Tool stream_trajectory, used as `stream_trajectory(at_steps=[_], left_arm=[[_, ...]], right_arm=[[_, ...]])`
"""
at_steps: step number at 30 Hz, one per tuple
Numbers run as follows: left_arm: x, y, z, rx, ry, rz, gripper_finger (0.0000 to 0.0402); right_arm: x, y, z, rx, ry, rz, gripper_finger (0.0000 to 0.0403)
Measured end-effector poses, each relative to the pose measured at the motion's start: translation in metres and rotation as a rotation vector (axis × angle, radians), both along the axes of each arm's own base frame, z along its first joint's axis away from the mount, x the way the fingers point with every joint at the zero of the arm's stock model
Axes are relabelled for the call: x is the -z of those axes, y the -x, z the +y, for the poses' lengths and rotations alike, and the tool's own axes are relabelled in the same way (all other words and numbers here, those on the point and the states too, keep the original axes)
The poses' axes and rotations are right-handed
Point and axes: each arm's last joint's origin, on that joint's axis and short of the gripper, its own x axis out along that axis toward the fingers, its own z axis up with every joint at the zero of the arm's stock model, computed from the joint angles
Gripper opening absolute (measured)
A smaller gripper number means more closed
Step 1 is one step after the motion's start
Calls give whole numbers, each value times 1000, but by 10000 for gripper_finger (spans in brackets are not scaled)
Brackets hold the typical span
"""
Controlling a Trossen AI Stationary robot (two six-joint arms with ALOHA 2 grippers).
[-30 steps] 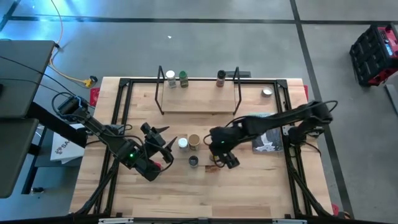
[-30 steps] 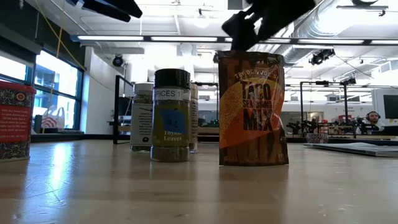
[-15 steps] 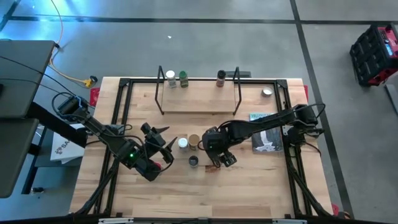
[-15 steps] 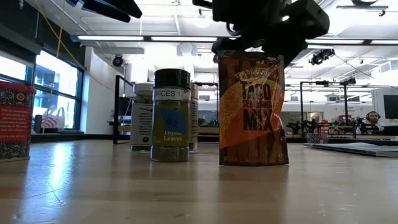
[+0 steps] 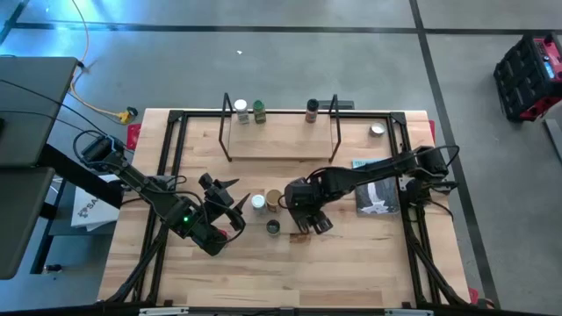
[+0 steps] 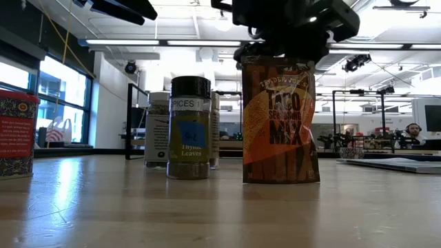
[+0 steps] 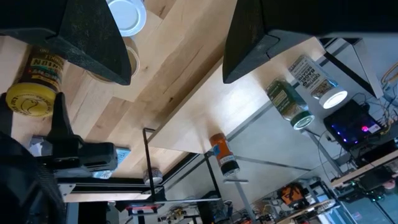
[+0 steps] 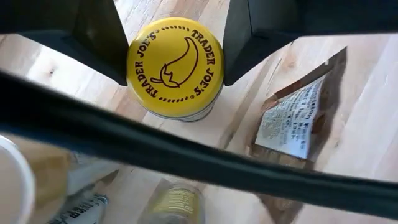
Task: Shelf spices
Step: Put the yellow seasoning bottle on the shelf
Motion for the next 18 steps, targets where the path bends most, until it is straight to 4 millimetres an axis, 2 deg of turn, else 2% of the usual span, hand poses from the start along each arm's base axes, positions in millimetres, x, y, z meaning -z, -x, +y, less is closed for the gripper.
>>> stream_trajectory(at_steps=[4,9,14,18], left_arm=[[0,0,0,0,1,0,248],[0,0,0,0,3,-2,248],[0,0,0,0,6,-6,248],[0,0,0,0,7,-6,248]], right_arm=[[-9,1,-10,50,33,-3,204],[-58,4,-34,178,49,-100,204],[-113,13,-77,395,48,-201,204],[-150,24,-123,580,67,-271,204]])
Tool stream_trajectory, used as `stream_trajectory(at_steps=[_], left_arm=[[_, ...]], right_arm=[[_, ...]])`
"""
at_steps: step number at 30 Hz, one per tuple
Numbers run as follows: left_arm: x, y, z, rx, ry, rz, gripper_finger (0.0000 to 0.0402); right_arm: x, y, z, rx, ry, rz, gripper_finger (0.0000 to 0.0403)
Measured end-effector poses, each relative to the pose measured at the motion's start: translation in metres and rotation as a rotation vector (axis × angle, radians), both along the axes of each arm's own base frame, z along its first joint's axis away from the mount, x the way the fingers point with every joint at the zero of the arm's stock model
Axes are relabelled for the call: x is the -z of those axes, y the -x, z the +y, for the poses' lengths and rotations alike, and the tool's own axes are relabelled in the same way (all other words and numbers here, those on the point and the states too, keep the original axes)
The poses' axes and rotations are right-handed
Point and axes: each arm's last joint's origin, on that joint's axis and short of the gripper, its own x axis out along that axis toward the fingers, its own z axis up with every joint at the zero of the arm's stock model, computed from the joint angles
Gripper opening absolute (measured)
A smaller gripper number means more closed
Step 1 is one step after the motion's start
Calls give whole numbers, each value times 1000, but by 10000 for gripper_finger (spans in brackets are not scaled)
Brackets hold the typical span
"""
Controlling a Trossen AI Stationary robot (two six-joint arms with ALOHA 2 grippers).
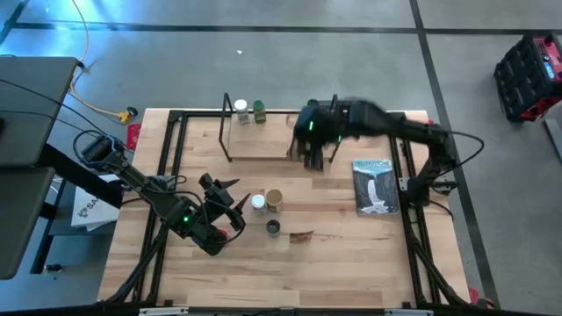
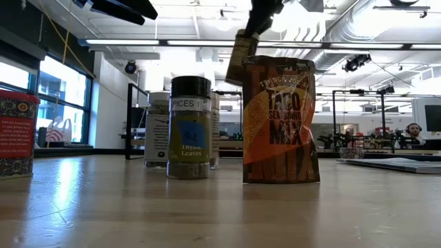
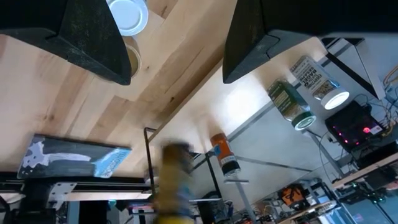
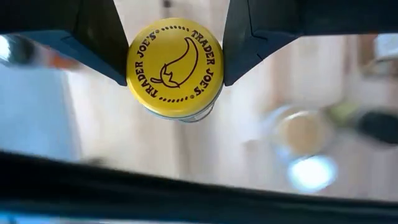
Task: Shelf spices
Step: Put the yellow seasoning bottle on the shelf
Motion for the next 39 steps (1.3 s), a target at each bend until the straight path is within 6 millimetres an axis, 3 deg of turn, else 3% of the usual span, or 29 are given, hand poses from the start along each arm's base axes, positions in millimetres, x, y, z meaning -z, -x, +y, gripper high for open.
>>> stream_trajectory(at_steps=[6,10,13,17,27,33,39], left_arm=[[0,0,0,4,9,-1,248],[0,0,0,4,9,-1,248],[0,0,0,2,6,-5,248],[0,0,0,-1,2,-7,248],[0,0,-1,8,15,2,248],[0,0,-1,9,16,3,248],[0,0,-1,10,17,3,248]], right_arm=[[-26,25,-76,312,-41,-115,204],[-20,44,-115,481,-142,-112,204],[-10,50,-130,560,-207,-67,204],[7,46,-139,598,-246,15,204],[42,18,-136,566,-284,133,204],[64,4,-129,431,-253,224,204],[93,0,-125,187,-204,345,212]])
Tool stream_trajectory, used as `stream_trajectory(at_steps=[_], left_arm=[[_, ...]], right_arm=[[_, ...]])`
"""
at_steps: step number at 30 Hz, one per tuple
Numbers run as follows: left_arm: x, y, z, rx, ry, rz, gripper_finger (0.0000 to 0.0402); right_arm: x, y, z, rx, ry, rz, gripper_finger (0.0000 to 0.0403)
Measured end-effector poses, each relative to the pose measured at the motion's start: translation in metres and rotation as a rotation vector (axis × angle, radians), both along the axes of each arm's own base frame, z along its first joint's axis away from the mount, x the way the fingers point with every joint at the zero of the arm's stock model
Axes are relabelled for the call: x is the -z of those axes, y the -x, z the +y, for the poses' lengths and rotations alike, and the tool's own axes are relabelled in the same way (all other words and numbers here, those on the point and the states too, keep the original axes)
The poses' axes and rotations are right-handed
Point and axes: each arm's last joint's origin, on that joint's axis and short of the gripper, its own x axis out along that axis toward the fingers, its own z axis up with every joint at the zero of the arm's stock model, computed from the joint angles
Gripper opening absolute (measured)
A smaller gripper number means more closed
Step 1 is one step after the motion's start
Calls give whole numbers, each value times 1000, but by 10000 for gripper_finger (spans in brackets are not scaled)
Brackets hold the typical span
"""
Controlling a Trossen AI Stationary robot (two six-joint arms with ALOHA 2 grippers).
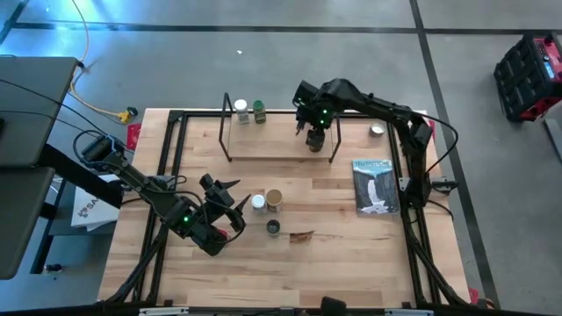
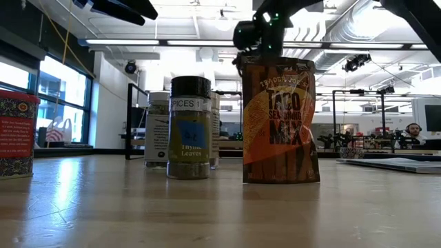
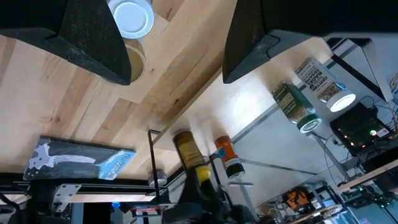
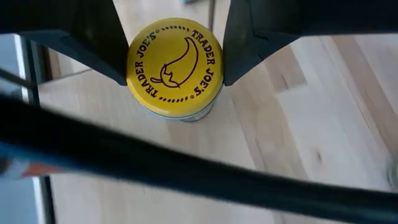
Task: Shelf spices
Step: Put the yellow seasoning bottle on the shelf
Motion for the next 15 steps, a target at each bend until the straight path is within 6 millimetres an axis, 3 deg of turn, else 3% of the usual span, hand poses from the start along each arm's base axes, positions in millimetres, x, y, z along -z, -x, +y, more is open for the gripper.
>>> stream_trajectory(at_steps=[5,15], left_arm=[[0,0,0,0,1,-1,248],[0,0,0,0,3,-3,248]], right_arm=[[8,-2,-2,-95,23,-9,241],[4,-5,-2,-218,82,-47,248]])
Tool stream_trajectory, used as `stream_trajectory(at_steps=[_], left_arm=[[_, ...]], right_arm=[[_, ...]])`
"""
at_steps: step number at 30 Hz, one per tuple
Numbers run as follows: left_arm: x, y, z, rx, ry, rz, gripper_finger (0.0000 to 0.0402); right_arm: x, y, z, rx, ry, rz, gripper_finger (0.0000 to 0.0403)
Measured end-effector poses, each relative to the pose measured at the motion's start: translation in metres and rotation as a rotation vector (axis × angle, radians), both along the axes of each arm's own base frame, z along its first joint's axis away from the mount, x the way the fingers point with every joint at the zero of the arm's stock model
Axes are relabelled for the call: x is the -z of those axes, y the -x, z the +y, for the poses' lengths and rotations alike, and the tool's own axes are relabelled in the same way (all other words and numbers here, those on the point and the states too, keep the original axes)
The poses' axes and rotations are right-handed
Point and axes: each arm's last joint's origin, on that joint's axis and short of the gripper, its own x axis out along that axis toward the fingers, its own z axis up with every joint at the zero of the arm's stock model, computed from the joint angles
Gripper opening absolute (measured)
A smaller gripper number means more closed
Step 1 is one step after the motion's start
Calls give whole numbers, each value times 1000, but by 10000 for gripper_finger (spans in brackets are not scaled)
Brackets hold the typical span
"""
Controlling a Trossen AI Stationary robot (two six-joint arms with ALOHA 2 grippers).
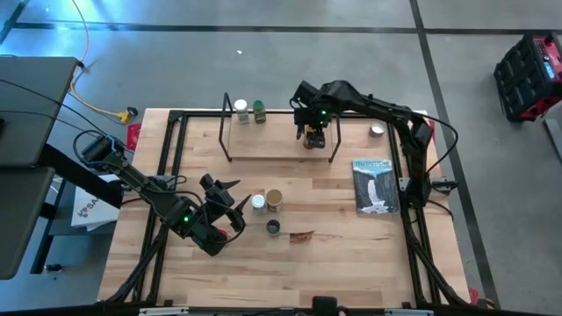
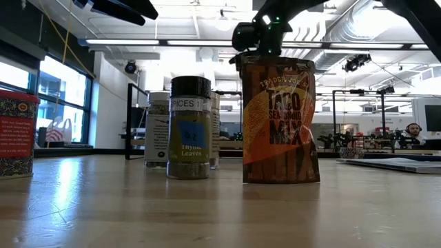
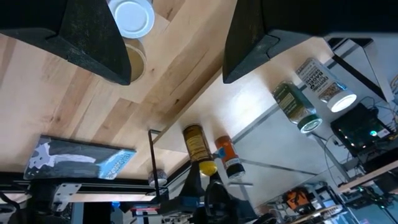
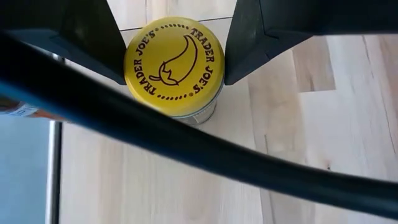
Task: Shelf spices
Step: Put the yellow seasoning bottle on the shelf
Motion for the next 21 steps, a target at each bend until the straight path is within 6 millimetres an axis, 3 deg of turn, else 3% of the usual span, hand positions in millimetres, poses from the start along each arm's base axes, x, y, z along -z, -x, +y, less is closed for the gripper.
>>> stream_trajectory(at_steps=[11,21], left_arm=[[0,0,0,2,4,2,248],[0,0,0,3,5,3,248]], right_arm=[[-31,11,4,1,72,-95,250],[-11,1,2,-22,21,-167,250]])
